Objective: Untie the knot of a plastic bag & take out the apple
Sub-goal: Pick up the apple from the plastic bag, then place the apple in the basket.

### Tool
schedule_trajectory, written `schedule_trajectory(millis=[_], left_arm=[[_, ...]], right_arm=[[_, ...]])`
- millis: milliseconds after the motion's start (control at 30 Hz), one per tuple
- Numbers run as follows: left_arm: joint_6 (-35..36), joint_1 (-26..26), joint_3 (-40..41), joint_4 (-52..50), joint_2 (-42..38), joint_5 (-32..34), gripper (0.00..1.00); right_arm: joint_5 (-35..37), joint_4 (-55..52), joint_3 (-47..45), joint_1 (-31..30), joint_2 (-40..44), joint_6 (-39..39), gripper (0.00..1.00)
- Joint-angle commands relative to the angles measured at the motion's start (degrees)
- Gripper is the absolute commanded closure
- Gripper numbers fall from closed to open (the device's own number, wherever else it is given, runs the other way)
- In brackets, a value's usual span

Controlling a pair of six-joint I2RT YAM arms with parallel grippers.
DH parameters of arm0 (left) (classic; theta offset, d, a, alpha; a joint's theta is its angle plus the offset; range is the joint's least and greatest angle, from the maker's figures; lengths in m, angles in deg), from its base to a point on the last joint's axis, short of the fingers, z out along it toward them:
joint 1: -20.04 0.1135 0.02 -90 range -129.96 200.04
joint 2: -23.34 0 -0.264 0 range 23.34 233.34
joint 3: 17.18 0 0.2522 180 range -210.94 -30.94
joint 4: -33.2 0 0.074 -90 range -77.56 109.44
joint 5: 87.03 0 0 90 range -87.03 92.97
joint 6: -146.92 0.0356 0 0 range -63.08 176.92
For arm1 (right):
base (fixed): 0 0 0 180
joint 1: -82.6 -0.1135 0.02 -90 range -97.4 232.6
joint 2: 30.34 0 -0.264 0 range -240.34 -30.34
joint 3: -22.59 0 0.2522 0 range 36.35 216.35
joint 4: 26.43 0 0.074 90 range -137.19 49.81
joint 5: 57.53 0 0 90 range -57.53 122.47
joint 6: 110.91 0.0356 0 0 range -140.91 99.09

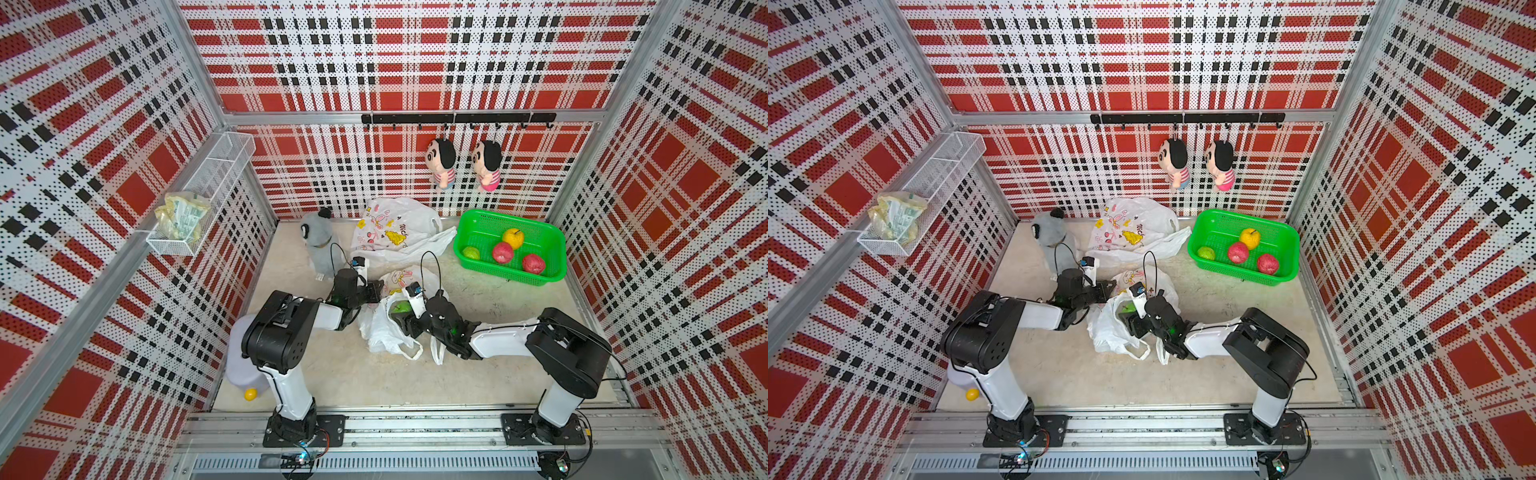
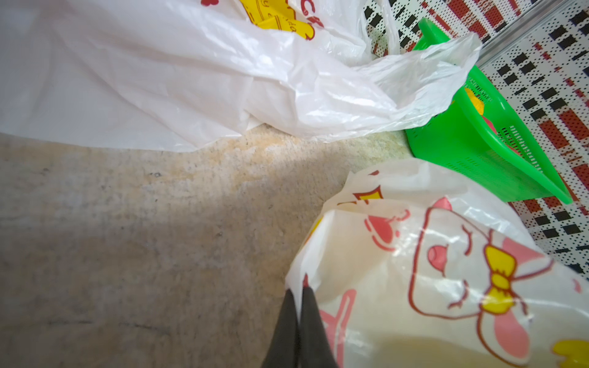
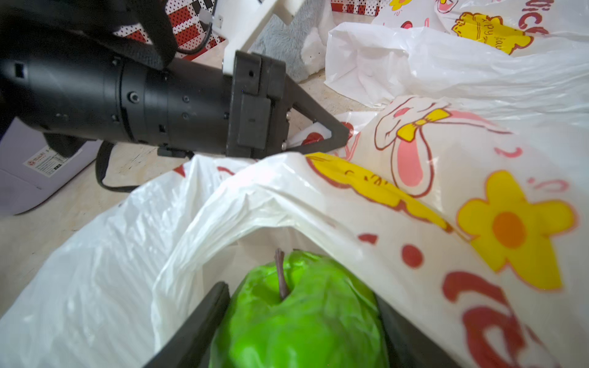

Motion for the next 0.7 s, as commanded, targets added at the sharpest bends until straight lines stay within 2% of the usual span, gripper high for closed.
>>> schedule_trajectory(millis=[0,267,433,500,567,667], left_arm=[[1.0,0.5,0.8,0.4,-1.8,-0.3,1.00],[1.3,0.4,1.5,0.4,-3.3,0.1,1.00],[1.5,0.4,1.8,0.3,-3.3,0.2,1.00],[1.6,0.3,2.0,0.4,-3.7,0.1,1.00],[1.8,0.2,2.3,0.4,-4.5,0.4,1.00],[2.0,-0.4,2.4,0.2,-5.7,0.8,1.00]], right_arm=[[-0.5,3.1,-2.8,-0.3,5.2,0.6,0.52],[3.4,4.3,-8.7,-0.2,16.3,-1.4,0.56],[2.0,4.2,-10.6,-0.1,24.9,-1.7,0.57],[5.8,2.3,-10.7,1.0,30.0,-1.7,0.62],[10.4,-2.1,-9.7,5.1,33.8,-1.1,0.64],[13.4,-6.1,-8.6,16.4,34.2,2.1,0.65]])
